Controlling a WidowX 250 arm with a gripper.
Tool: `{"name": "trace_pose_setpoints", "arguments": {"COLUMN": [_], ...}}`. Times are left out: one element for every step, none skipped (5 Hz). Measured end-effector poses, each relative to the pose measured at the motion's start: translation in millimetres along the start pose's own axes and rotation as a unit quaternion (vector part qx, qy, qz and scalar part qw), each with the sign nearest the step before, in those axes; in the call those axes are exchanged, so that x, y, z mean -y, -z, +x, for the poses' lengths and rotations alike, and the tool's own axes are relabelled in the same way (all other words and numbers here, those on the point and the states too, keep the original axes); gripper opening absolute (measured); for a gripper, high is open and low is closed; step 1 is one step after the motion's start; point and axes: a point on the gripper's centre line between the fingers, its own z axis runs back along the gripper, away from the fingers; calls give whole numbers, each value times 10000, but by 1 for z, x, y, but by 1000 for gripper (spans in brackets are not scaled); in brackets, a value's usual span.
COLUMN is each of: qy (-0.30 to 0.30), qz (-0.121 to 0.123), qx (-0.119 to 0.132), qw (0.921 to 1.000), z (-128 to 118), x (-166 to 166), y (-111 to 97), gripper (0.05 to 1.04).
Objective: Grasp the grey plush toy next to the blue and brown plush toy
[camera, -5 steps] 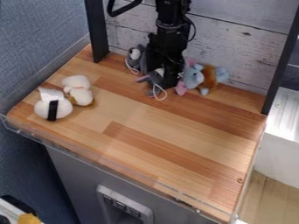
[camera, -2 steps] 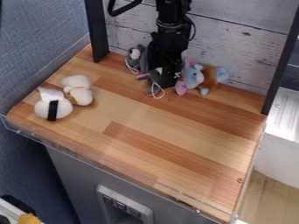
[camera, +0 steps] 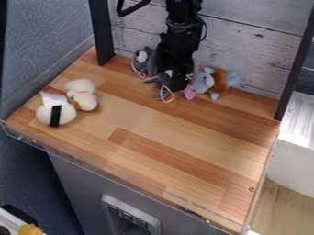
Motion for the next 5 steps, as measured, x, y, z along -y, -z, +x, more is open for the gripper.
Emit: {"name": "trace_pose_setpoints", "arguments": {"qy": [-208, -380, -387, -356, -170], "qz": [-4, -13, -4, -4, 29], "qx": [-6, -29, -16, -16, -30], "qw": [9998, 9993, 9993, 9994, 9998], "z": [1, 0, 0, 0, 0], "x": [0, 0, 1, 1, 1], "y": [0, 1, 2, 2, 2], "gripper": [994, 994, 993, 993, 995]}}
